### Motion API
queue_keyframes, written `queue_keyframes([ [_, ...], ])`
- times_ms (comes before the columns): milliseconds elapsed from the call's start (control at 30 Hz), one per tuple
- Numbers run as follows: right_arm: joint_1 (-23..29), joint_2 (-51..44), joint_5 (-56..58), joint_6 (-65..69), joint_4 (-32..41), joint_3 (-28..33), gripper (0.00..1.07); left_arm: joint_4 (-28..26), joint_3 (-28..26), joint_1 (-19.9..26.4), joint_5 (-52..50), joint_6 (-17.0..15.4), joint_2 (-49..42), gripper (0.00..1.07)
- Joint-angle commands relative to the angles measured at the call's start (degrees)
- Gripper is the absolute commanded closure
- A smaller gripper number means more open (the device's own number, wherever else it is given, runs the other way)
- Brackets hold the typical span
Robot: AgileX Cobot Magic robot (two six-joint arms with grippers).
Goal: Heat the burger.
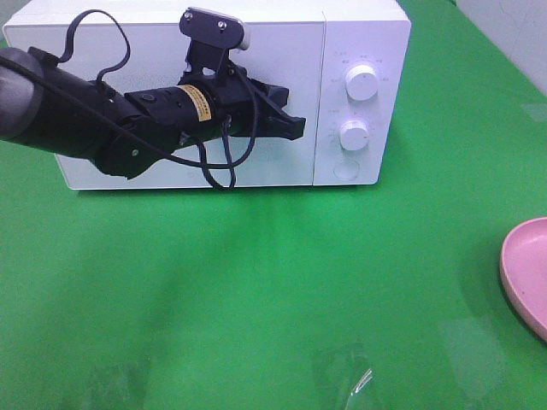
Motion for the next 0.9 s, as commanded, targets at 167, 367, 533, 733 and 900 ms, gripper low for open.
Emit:
queue_keyframes([
  [167,-0.23,-1.55,-0.52,0.17,0.17,0.06,0.37,-4.01,-1.60,-2.69,12.72,-1.20,-4.76,1.07],
  [367,-0.23,-1.55,-0.52,0.17,0.17,0.06,0.37,-4.07,-1.60,-6.82,24.47,-1.15,-8.08,1.04],
  [533,-0.23,-1.55,-0.52,0.17,0.17,0.06,0.37,-4.07,-1.60,-11.46,37.47,-1.09,-11.06,0.40],
  [733,-0.23,-1.55,-0.52,0.17,0.17,0.06,0.37,-4.53,-1.60,-13.35,43.66,-1.20,-11.75,0.06],
  [900,-0.23,-1.55,-0.52,0.17,0.17,0.06,0.37,-6.53,-1.60,-13.58,61.99,-1.20,-14.90,0.07],
])
